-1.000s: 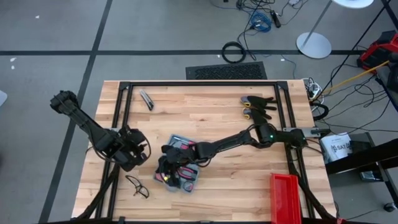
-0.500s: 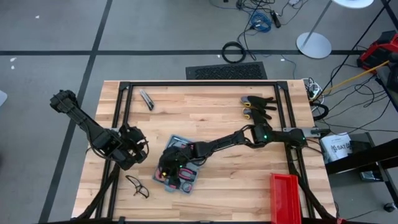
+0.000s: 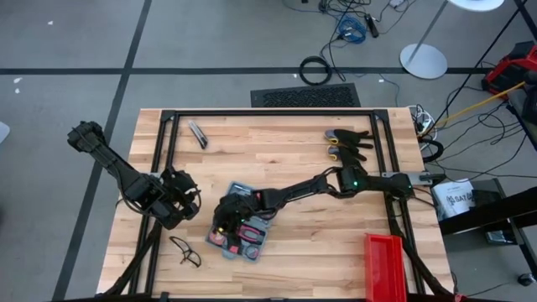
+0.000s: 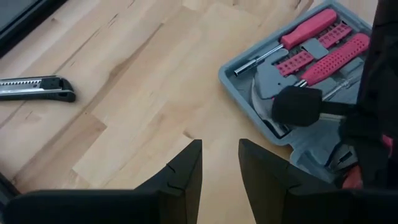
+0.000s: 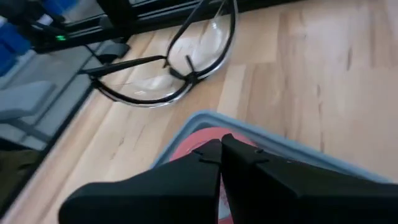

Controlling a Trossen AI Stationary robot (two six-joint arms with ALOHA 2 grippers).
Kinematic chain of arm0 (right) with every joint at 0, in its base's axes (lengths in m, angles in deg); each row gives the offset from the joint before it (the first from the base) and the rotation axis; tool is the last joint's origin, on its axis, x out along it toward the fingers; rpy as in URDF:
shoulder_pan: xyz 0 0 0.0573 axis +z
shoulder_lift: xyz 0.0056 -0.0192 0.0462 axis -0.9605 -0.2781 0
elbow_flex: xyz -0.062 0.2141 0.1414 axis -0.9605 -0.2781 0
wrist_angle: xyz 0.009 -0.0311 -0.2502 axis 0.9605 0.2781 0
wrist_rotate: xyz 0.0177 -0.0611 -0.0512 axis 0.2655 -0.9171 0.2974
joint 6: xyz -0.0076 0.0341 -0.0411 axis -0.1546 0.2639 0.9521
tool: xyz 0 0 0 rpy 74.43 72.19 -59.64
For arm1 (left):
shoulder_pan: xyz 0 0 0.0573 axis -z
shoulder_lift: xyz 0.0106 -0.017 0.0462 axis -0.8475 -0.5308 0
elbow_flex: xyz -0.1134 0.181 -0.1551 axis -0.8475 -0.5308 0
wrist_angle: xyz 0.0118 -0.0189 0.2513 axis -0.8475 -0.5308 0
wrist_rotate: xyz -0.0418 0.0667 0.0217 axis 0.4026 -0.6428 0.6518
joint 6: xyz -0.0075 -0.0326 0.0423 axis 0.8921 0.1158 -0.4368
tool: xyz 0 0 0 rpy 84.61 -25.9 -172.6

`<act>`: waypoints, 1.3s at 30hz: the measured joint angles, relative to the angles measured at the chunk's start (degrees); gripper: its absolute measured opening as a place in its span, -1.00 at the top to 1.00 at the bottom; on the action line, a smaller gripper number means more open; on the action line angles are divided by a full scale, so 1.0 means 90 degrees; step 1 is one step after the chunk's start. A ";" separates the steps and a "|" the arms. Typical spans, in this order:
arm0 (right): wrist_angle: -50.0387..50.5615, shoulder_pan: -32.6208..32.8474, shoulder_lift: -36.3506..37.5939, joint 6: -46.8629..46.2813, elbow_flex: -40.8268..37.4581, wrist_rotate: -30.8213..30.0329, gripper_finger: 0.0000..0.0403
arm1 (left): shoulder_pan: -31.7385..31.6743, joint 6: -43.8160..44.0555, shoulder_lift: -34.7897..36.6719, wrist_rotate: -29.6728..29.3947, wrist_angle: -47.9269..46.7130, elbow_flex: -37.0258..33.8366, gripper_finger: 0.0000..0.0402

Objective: Prefit tool cases
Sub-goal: Put the pink tape measure into the gray prefit tool case, then move the gray prefit tool case to the center of the table

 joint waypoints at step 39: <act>0.1533 -0.0246 0.0602 0.1278 0.0191 0.0218 1.00 | 0.0137 -0.0290 -0.0084 0.2053 0.0597 -0.0040 0.44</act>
